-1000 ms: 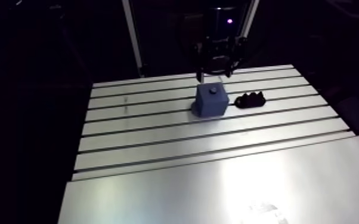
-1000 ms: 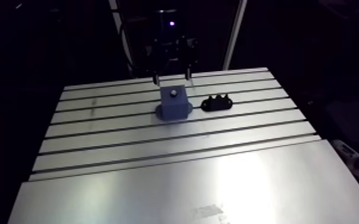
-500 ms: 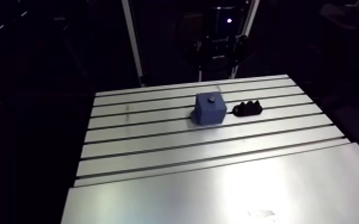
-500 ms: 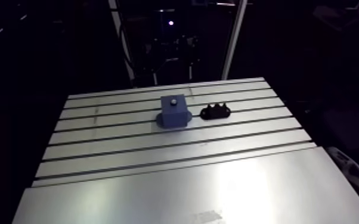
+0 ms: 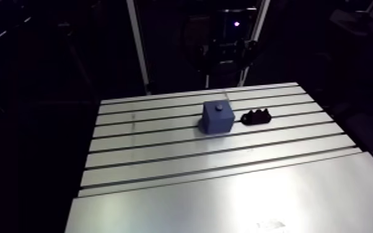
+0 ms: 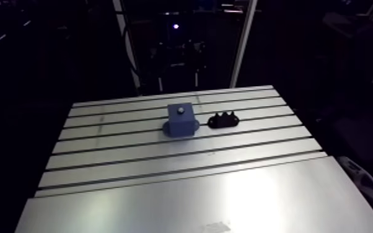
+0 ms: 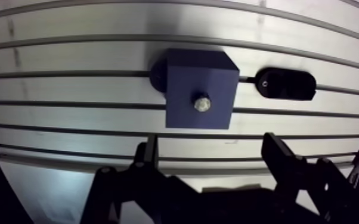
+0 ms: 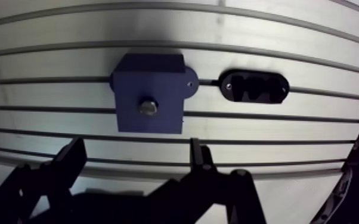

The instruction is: Pick up the M10 bolt and insert it into the hex recess until seated.

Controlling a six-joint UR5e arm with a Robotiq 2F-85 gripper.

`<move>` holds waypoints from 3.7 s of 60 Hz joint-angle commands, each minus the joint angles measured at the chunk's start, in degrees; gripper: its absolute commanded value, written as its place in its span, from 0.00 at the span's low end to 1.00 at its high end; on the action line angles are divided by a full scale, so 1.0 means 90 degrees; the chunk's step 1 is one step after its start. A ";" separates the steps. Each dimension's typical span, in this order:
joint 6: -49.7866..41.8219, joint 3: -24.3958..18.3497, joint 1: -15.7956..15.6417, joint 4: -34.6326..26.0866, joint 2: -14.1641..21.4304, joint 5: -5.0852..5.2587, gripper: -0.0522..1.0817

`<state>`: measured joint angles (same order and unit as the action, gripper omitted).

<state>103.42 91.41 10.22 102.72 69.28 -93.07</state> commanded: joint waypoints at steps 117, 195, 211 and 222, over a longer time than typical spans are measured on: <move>0.0909 0.0288 0.0025 0.0203 0.0042 0.0005 0.07; 0.1727 0.0845 0.0064 0.1239 0.0082 0.0024 0.40; 0.1543 0.0845 0.0134 0.1239 0.0061 0.0053 0.44; 0.1406 0.0845 0.0144 0.1203 0.0023 0.0044 0.47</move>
<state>117.31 98.98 11.35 113.80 69.81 -92.67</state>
